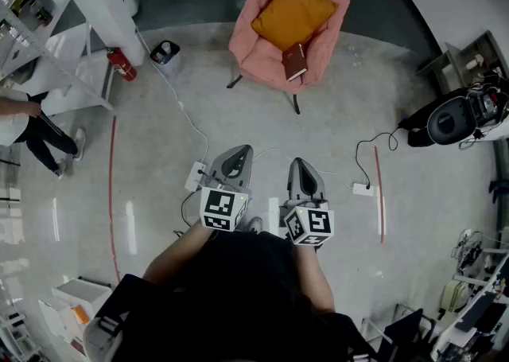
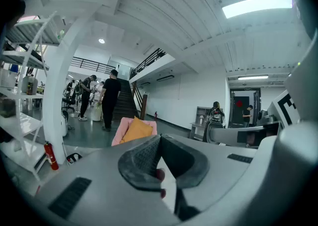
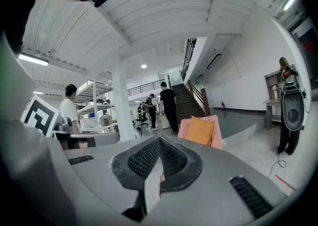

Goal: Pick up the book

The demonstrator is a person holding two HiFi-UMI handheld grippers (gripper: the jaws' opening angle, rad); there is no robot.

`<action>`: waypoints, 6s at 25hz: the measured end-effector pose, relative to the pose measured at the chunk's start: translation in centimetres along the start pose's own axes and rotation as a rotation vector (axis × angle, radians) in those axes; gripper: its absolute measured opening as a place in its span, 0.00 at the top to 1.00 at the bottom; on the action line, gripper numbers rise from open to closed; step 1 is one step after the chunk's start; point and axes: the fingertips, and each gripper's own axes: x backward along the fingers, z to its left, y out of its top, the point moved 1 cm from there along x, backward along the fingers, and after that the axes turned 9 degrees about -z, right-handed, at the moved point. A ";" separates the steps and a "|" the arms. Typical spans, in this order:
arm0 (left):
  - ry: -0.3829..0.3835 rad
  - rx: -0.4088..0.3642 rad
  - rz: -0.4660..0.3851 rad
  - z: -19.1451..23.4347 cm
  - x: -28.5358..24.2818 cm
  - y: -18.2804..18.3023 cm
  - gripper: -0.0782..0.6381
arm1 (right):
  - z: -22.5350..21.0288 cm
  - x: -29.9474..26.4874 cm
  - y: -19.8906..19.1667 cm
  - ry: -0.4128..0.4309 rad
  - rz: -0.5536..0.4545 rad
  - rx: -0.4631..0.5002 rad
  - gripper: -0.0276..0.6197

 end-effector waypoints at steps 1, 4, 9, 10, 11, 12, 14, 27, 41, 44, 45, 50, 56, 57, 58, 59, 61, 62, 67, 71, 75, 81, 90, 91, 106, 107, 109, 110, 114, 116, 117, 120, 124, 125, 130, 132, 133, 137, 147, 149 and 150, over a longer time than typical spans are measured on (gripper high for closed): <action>0.000 0.003 -0.002 0.0 0.0 0.0 0.88 | -0.1 0.0 0.1 -0.002 -0.002 -0.001 0.95; 0.002 0.010 -0.008 -0.1 -0.2 0.1 0.88 | -0.2 -0.2 0.2 -0.002 -0.003 -0.005 0.95; 0.008 0.017 -0.001 0.0 -0.5 0.0 0.88 | -0.3 -0.6 0.1 0.000 -0.003 0.000 0.95; 0.006 0.018 0.000 0.1 -0.5 0.0 0.88 | -0.3 -0.7 0.1 -0.002 -0.008 -0.004 0.95; 0.005 0.019 0.000 0.2 -0.5 0.0 0.88 | -0.3 -0.7 0.2 -0.003 -0.018 -0.010 0.95; 0.004 0.022 -0.001 0.3 -0.6 -0.1 0.88 | -0.2 -0.7 0.3 -0.005 -0.028 -0.016 0.95; 0.004 0.024 -0.002 0.6 -0.7 -0.1 0.88 | -0.3 -0.8 0.5 -0.007 -0.044 -0.021 0.95; -0.022 0.008 -0.017 5.4 -0.4 0.7 0.88 | 2.7 -3.8 -1.0 -0.038 -0.025 0.001 0.95; -0.071 0.029 -0.020 7.9 -2.2 0.4 0.88 | 3.5 -6.0 -1.5 -0.089 -0.023 0.018 0.95; -0.071 0.031 -0.017 7.7 -3.4 0.0 0.88 | 2.5 -7.1 -1.6 -0.087 -0.024 0.023 0.95; -0.073 0.030 -0.017 7.7 -4.0 0.0 0.88 | 2.2 -7.7 -1.7 -0.087 -0.024 0.025 0.95; -0.063 0.017 -0.019 7.9 -6.9 -0.1 0.88 | 0.4 -10.2 -1.8 -0.070 -0.031 0.008 0.95; -0.063 0.020 -0.019 7.6 -12.1 0.1 0.88 | -3.1 -14.4 -1.1 -0.052 -0.028 0.000 0.95; -0.062 0.024 -0.015 7.5 -13.0 0.0 0.88 | -3.8 -15.0 -0.9 -0.051 -0.027 0.002 0.95; -0.062 0.026 -0.011 7.5 -14.0 -0.1 0.88 | -4.3 -15.6 -0.6 -0.052 -0.025 0.003 0.95; -0.062 0.027 -0.007 7.6 -14.9 -0.1 0.88 | -4.9 -16.3 -0.5 -0.052 -0.025 0.002 0.95; -0.062 0.028 -0.008 7.7 -16.9 0.0 0.88 | -6.2 -17.7 -0.2 -0.051 -0.027 -0.002 0.95; -0.063 0.029 -0.010 7.6 -17.9 0.0 0.88 | -6.9 -18.3 -0.2 -0.052 -0.029 -0.004 0.95; -0.069 0.029 0.000 6.4 -22.5 -0.2 0.88 | -10.9 -20.6 0.4 -0.067 -0.042 -0.028 0.95; -0.067 0.028 0.002 5.7 -26.8 0.3 0.88 | -14.2 -23.0 1.2 -0.067 -0.040 -0.037 0.95; -0.057 0.038 0.008 4.9 -30.8 0.0 0.88 | -17.4 -24.6 1.4 -0.062 -0.027 -0.041 0.95; -0.041 0.028 0.027 4.0 -36.0 -0.9 0.88 | -20.8 -26.6 0.7 -0.023 0.008 -0.054 0.95; 0.016 0.036 0.047 5.1 -39.1 -1.6 0.88 | -24.3 -29.6 0.6 -0.010 0.019 -0.066 0.95; 0.017 0.036 0.045 5.3 -39.5 -1.4 0.88 | -24.6 -30.0 0.6 -0.014 0.020 -0.069 0.95; -0.021 0.024 0.018 10.4 -47.8 -0.5 0.88 | -27.3 -39.4 0.5 -0.045 0.017 -0.046 0.95; -0.022 0.022 0.015 10.9 -48.5 -0.3 0.88 | -27.4 -40.3 0.6 -0.047 0.016 -0.045 0.95; -0.023 0.022 0.015 11.9 -49.7 -0.1 0.88 | -27.6 -41.7 0.5 -0.053 0.018 -0.046 0.95; -0.024 0.023 0.015 12.3 -50.2 -0.1 0.88 | -27.7 -42.3 0.4 -0.058 0.020 -0.047 0.95; -0.034 0.022 0.011 14.2 -52.0 0.4 0.88 | -27.7 -44.8 0.2 -0.072 0.027 -0.045 0.95; -0.037 0.028 0.018 15.4 -52.9 0.4 0.88 | -27.4 -46.3 0.0 -0.074 0.032 -0.046 0.95; -0.039 0.031 0.023 16.1 -53.3 0.4 0.88 | -27.2 -47.1 0.0 -0.076 0.033 -0.049 0.95; -0.052 0.041 0.032 18.1 -54.8 0.4 0.88 | -26.9 -49.3 -0.3 -0.094 0.034 -0.052 0.95; -0.078 0.066 0.047 19.9 -56.8 -0.1 0.88 | -27.1 -51.9 -0.5 -0.118 0.043 -0.042 0.95; -0.089 0.065 0.050 20.2 -57.4 -0.1 0.88 | -27.3 -52.5 -0.5 -0.128 0.043 -0.040 0.95; -0.121 0.059 0.065 21.5 -59.5 -0.4 0.88 | -28.0 -54.8 -0.6 -0.165 0.042 -0.044 0.95; -0.123 0.069 0.072 21.5 -59.7 -0.6 0.88 | -28.0 -55.0 -0.7 -0.165 0.048 -0.040 0.95; -0.124 0.073 0.077 21.5 -59.8 -0.8 0.88 | -28.2 -55.1 -0.8 -0.165 0.051 -0.040 0.95; -0.132 0.075 0.094 21.2 -60.8 -1.7 0.88 | -29.5 -55.7 -1.3 -0.177 0.053 -0.057 0.95; -0.103 0.078 0.114 20.1 -66.4 -2.4 0.88 | -34.7 -59.2 -2.8 -0.160 0.101 -0.083 0.95; -0.101 0.082 0.131 19.9 -67.0 -3.4 0.88 | -35.7 -59.6 -3.4 -0.165 0.109 -0.093 0.95; -0.097 0.084 0.141 19.9 -67.1 -4.0 0.88 | -36.1 -59.8 -3.8 -0.167 0.114 -0.098 0.95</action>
